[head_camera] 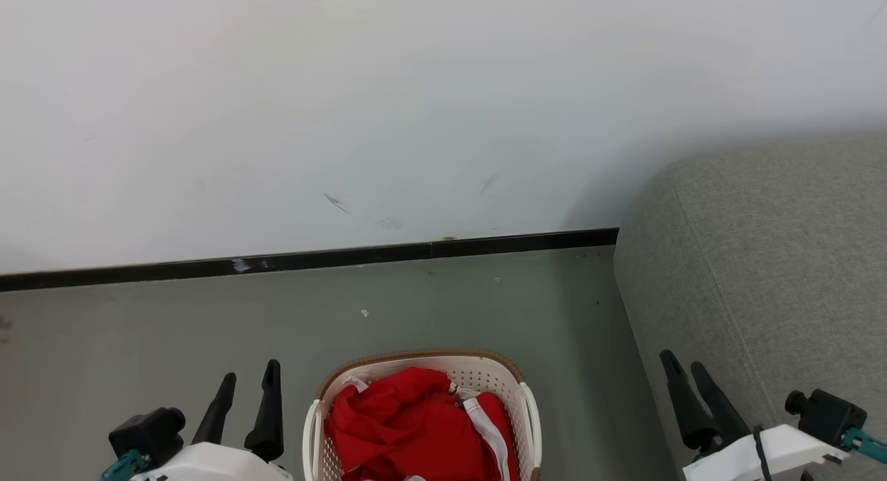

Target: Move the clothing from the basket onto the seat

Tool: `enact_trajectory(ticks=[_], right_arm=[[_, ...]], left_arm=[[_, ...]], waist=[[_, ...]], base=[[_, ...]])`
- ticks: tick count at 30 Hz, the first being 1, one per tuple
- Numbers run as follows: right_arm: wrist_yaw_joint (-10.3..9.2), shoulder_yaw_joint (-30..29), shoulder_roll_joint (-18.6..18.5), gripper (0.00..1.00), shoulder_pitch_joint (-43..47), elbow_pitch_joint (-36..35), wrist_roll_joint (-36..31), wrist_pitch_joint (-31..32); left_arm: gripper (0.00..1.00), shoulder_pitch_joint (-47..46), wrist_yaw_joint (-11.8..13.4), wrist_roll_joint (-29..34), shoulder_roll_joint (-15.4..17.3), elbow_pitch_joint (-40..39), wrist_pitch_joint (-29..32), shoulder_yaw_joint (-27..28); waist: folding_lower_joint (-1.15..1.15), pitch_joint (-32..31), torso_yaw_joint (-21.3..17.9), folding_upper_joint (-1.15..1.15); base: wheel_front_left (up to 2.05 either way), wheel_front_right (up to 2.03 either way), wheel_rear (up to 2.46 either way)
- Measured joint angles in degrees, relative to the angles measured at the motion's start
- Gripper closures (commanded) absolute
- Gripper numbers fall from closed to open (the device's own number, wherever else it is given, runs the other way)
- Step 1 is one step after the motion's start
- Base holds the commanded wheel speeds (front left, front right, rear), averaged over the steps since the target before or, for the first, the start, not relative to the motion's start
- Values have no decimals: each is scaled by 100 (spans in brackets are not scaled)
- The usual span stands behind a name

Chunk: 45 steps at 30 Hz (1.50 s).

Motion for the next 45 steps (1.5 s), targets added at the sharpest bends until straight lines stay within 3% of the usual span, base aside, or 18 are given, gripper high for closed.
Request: enact_trajectory(ticks=[38,45], right_arm=[[0,41,220,0,112,-274,-3226,-428],[0,49,238,0,113,-301,-3399,-468]], left_arm=[[0,0,619,2870,47,29,-775,-601],[0,0,641,2958,46,193,-809,-610]], waist=[[-5,32,-19,0],[-5,32,-19,0]], base=[[0,0,0],[0,0,0]])
